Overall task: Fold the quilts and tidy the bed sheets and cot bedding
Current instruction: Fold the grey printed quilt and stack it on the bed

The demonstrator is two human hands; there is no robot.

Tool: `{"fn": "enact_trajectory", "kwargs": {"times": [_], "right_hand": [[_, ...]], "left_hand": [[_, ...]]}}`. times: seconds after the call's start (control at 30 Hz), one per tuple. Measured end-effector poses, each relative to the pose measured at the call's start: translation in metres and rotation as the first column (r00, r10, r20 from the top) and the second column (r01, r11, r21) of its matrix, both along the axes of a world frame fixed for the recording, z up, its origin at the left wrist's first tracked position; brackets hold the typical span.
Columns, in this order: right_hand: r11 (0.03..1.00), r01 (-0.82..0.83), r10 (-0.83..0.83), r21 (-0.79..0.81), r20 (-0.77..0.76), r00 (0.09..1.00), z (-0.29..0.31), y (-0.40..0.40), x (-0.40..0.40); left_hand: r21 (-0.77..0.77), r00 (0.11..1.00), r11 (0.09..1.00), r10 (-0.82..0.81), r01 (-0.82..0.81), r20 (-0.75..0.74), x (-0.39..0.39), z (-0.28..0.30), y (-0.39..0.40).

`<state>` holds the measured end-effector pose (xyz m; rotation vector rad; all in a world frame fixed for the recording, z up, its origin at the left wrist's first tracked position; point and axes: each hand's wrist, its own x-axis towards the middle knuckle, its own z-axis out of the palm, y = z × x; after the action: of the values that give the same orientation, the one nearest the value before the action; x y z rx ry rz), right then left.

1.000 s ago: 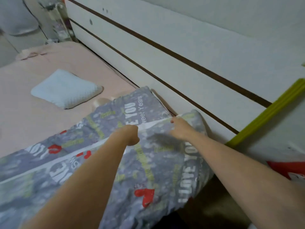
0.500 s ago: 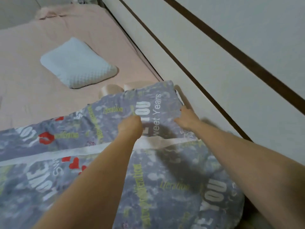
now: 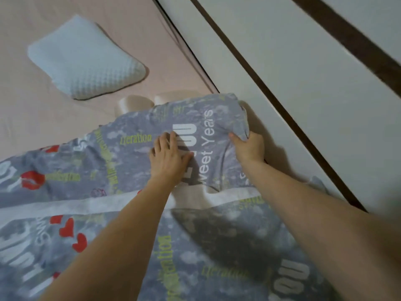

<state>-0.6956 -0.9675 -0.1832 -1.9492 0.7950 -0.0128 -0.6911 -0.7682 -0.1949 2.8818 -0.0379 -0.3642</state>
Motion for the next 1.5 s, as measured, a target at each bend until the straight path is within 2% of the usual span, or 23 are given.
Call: {"fn": "enact_trajectory", "kwargs": {"times": [0.1,0.23,0.33,0.43,0.5,0.57,0.63,0.67,0.7,0.73,0.8,0.9,1.03,1.1,1.2,1.27,1.3,1.33,1.37,1.4,1.43,1.47,1.5], "right_hand": [[0.996,0.065,-0.072,0.059,0.122,0.99,0.036,-0.003,0.006],[0.998,0.064,-0.068,0.022,0.206,0.976,0.08,0.007,0.041],[0.996,0.079,-0.09,0.049,0.279,0.956,0.119,0.018,0.088],[0.995,0.026,-0.065,0.1,0.413,0.909,0.152,0.034,0.147],[0.998,-0.011,-0.015,0.058,0.441,0.897,0.147,0.04,0.173],[0.999,-0.035,0.037,-0.01,0.371,0.928,0.114,0.04,0.199],[0.984,-0.132,0.145,-0.121,0.107,0.984,0.069,0.03,0.205],[0.97,-0.208,0.204,-0.125,-0.039,0.978,0.054,0.02,0.201],[0.955,-0.286,0.273,-0.073,-0.152,0.95,0.029,0.02,0.198],[0.946,-0.324,0.323,0.029,-0.194,0.926,0.016,0.018,0.191],[0.922,-0.346,0.376,0.173,-0.198,0.905,-0.009,0.018,0.174],[0.943,-0.313,0.327,0.114,-0.133,0.936,-0.017,0.019,0.164],[0.94,-0.338,0.328,0.047,0.146,0.933,0.008,0.034,0.178],[0.953,-0.301,0.28,0.047,0.25,0.927,0.024,0.036,0.189],[0.98,-0.197,0.186,-0.013,0.397,0.899,0.059,0.035,0.217],[0.984,-0.173,0.173,-0.046,0.489,0.855,0.078,0.045,0.243],[0.983,-0.172,0.182,-0.065,0.493,0.851,0.082,0.053,0.257],[0.976,-0.2,0.22,-0.092,0.447,0.867,0.079,0.058,0.271],[0.959,-0.256,0.283,-0.123,0.343,0.896,0.07,0.063,0.281],[0.927,-0.34,0.365,-0.159,0.164,0.917,0.055,0.064,0.286],[0.881,-0.442,0.438,-0.168,-0.06,0.897,0.037,0.063,0.283],[0.85,-0.505,0.462,-0.152,-0.246,0.852,0.023,0.059,0.272],[0.843,-0.522,0.449,-0.134,-0.361,0.818,0.012,0.052,0.259]], "left_hand": [[-0.033,0.999,0.999,-0.016,0.017,0.031,0.01,0.027,-0.01],[-0.055,0.997,0.998,-0.026,0.03,0.07,0.038,0.071,-0.018],[-0.043,0.987,0.998,-0.038,0.045,0.156,0.064,0.101,-0.024],[-0.094,0.955,0.996,0.032,-0.004,0.296,0.101,0.12,-0.03],[-0.138,0.946,0.989,0.098,-0.058,0.31,0.122,0.118,-0.029],[-0.131,0.956,0.987,0.123,-0.09,0.265,0.143,0.093,-0.018],[-0.069,0.989,0.993,0.099,-0.092,0.112,0.148,0.06,-0.005],[-0.015,0.996,0.996,0.083,-0.082,0.017,0.143,0.051,0.0],[0.038,0.996,0.997,0.065,-0.062,-0.059,0.144,0.025,0.009],[0.06,0.993,0.997,0.057,-0.051,-0.102,0.143,0.013,0.015],[0.077,0.996,0.997,0.023,-0.016,-0.088,0.147,-0.008,0.026],[0.069,1.0,0.997,-0.021,0.021,-0.004,0.168,-0.014,0.03],[-0.023,0.997,1.0,0.018,-0.02,-0.075,0.185,-0.006,0.01],[-0.146,0.993,0.988,0.068,-0.053,0.098,0.185,0.006,0.004],[-0.321,0.879,0.945,0.203,-0.06,0.431,0.2,0.043,0.002],[-0.297,0.798,0.951,0.248,-0.091,0.55,0.225,0.068,0.012],[-0.257,0.79,0.959,0.25,-0.121,0.56,0.24,0.073,0.016],[-0.217,0.826,0.962,0.254,-0.164,0.503,0.252,0.073,0.021],[-0.182,0.89,0.96,0.269,-0.215,0.369,0.26,0.068,0.026],[-0.153,0.944,0.957,0.274,-0.248,0.182,0.267,0.058,0.027],[-0.113,0.966,0.96,0.257,-0.258,-0.024,0.264,0.044,0.024],[-0.041,0.965,0.975,0.209,-0.218,-0.159,0.255,0.031,0.021],[0.03,0.97,0.989,0.145,-0.142,-0.196,0.242,0.021,0.016]]}}
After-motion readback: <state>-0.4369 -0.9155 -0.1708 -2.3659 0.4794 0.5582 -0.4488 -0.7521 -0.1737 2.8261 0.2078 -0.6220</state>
